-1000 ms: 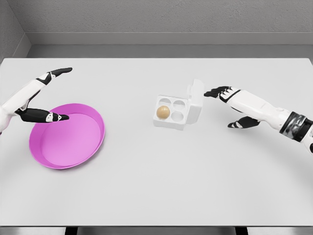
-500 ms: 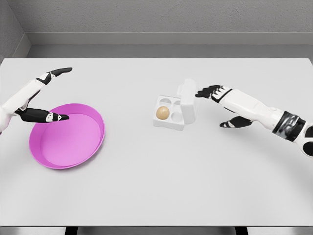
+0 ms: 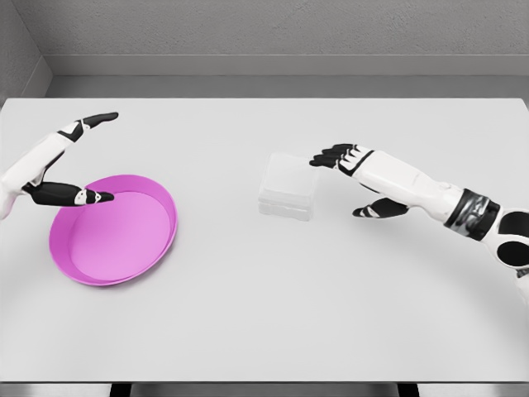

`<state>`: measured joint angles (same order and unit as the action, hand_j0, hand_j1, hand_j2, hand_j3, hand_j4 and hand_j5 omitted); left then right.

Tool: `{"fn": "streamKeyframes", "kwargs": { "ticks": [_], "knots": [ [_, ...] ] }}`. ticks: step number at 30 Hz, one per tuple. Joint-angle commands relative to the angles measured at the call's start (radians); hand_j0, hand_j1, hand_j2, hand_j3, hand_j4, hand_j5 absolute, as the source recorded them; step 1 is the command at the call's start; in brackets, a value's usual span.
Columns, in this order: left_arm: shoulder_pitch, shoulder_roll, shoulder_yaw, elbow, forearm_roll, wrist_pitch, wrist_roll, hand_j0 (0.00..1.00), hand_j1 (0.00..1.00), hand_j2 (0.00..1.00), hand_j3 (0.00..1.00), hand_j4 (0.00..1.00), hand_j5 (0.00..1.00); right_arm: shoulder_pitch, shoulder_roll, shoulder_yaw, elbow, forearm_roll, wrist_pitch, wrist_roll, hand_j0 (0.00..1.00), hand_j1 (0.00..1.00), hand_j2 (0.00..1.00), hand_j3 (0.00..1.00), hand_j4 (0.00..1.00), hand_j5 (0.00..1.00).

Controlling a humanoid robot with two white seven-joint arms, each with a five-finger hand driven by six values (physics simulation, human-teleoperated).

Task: Pack egg into the box and close the box lid

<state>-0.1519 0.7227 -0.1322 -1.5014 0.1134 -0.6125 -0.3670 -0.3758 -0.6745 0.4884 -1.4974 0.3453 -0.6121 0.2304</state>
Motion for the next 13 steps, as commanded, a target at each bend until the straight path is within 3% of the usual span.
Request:
{"fn": "streamKeyframes", "kwargs": {
  "ticks": [1,3,9,13],
  "knots": [
    [0.0,0.001,0.0,0.0,0.008,0.002,0.0,1.0,1.0,1.0,1.0,1.0,1.0,-0.002,-0.013,-0.01,-0.003,-0.009,0.001,-0.002,1.0,1.0,1.0,1.0,1.0,1.0],
    [0.0,0.0,0.0,-0.002,0.008,0.002,0.0,1.0,1.0,1.0,1.0,1.0,1.0,0.002,-0.071,-0.036,-0.004,-0.009,0.001,-0.003,1.0,1.0,1.0,1.0,1.0,1.0],
    [0.002,0.0,0.0,-0.005,0.008,0.002,0.0,1.0,1.0,1.0,1.0,1.0,1.0,0.176,-0.157,-0.261,-0.006,-0.014,0.001,-0.005,1.0,1.0,1.0,1.0,1.0,1.0],
    [0.002,0.0,0.0,-0.005,0.008,0.002,0.0,1.0,1.0,1.0,1.0,1.0,1.0,0.19,-0.158,-0.267,-0.007,-0.014,0.001,-0.005,1.0,1.0,1.0,1.0,1.0,1.0]
  ]
}}
